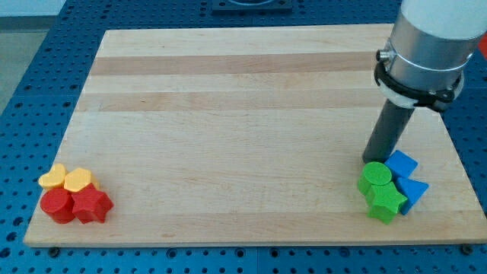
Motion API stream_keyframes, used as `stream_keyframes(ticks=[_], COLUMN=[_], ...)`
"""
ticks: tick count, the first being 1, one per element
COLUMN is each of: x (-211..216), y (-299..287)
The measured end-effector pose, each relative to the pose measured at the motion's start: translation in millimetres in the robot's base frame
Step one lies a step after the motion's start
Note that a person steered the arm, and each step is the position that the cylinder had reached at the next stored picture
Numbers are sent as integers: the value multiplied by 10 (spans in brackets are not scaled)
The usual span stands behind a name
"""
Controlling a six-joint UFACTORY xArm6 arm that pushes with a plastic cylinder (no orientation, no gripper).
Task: Slide the red star to the left of the green circle
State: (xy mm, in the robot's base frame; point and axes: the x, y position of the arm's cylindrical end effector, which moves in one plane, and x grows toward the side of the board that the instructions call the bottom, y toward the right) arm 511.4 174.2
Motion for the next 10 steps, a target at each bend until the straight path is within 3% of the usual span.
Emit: stream_keyframes(ticks=[1,2,6,7,8,10], x=[-17,-144,-300,-303,-48,1004], y=[22,-493,-4787,-4780,-4790,-4633])
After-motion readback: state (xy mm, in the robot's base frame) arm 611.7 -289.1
